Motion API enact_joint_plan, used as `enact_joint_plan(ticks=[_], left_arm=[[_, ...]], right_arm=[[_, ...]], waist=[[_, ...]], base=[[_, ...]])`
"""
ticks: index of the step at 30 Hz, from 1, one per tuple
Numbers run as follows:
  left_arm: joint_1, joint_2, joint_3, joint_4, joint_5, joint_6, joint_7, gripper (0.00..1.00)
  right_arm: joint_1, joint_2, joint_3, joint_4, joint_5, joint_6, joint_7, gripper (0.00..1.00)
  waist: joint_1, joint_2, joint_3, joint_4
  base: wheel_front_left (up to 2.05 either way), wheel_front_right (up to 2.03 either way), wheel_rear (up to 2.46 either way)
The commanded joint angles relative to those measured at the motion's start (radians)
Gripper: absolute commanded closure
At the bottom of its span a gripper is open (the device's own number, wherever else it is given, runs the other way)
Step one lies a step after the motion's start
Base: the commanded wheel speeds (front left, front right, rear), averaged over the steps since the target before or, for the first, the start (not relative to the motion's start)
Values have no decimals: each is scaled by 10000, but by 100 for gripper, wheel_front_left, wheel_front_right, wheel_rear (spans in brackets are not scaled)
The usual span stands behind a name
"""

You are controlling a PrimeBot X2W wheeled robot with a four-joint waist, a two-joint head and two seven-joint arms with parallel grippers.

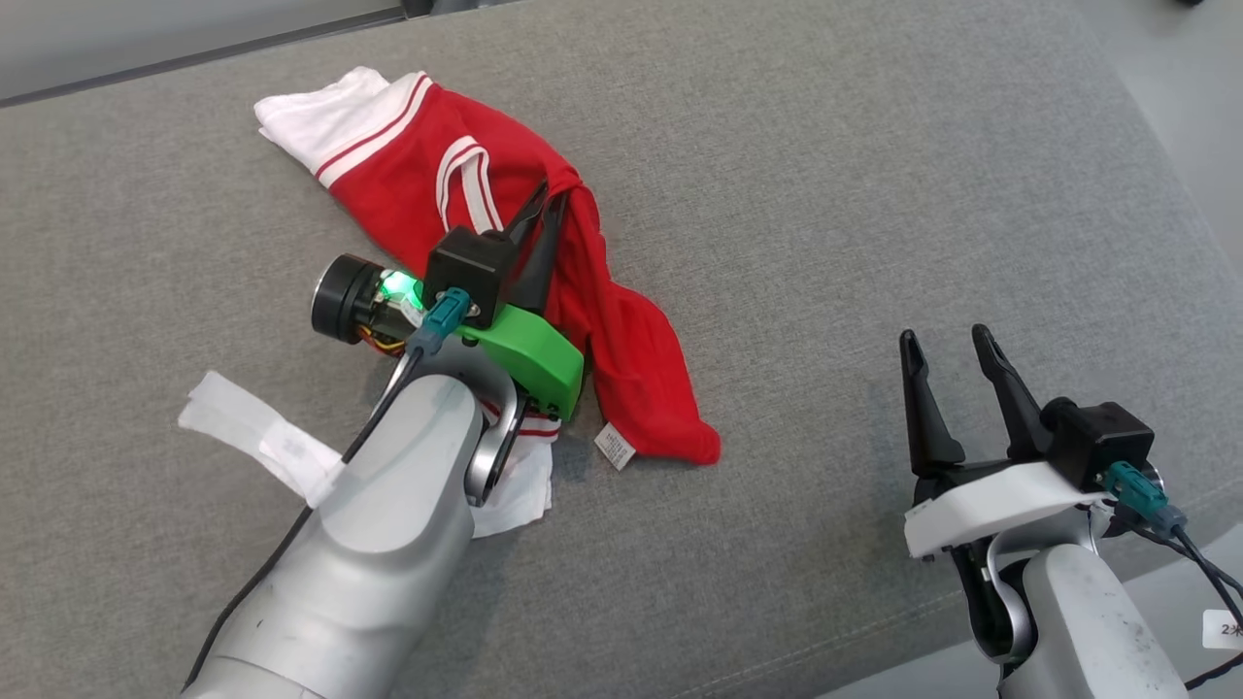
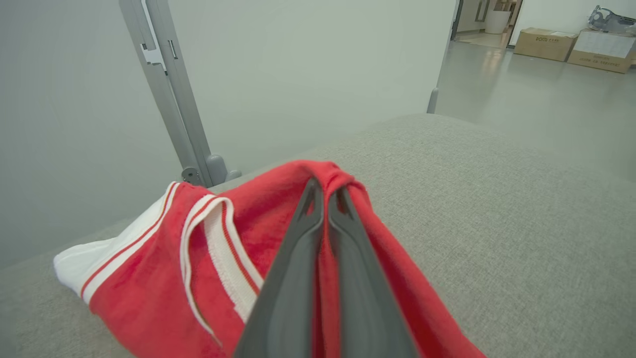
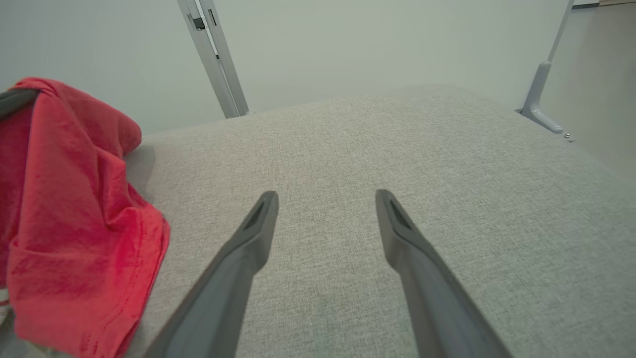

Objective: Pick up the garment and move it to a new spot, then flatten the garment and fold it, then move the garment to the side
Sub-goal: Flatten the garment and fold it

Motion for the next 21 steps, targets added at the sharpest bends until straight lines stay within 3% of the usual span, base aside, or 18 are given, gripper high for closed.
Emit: enact_joint_plan(ticks=[1,2,3,4,5,15,21], left_arm=[[-137,44,-84,59,-178,77,-55,100],[-195,48,-163,154,-264,131,-45,100],[-284,45,-223,221,-314,168,-45,65],[-365,45,-271,278,-340,195,-45,7],[-344,45,-265,243,-575,183,-46,0],[663,41,-191,-1230,-1060,-43,-30,0],[2201,372,683,-2391,-912,138,-29,0]], right_arm=[[-96,-14,-3,6,40,-18,-26,0],[-83,-14,-7,13,69,-18,-26,0],[-85,-12,-13,20,88,-18,-26,0],[-92,-12,-20,20,103,-18,-26,0],[-92,-14,-73,20,121,-18,-26,0],[374,-15,-309,64,-101,-17,-26,0],[683,-20,-185,133,-134,-18,-26,0]], waist=[[0,25,195,-237],[0,25,219,-278],[0,25,238,-304],[0,25,253,-324],[0,25,264,-310],[0,25,-450,606],[0,25,-1003,1154]], base=[[0,0,0],[0,0,0],[0,0,0],[0,0,0],[0,0,0],[0,0,0],[0,0,0]])
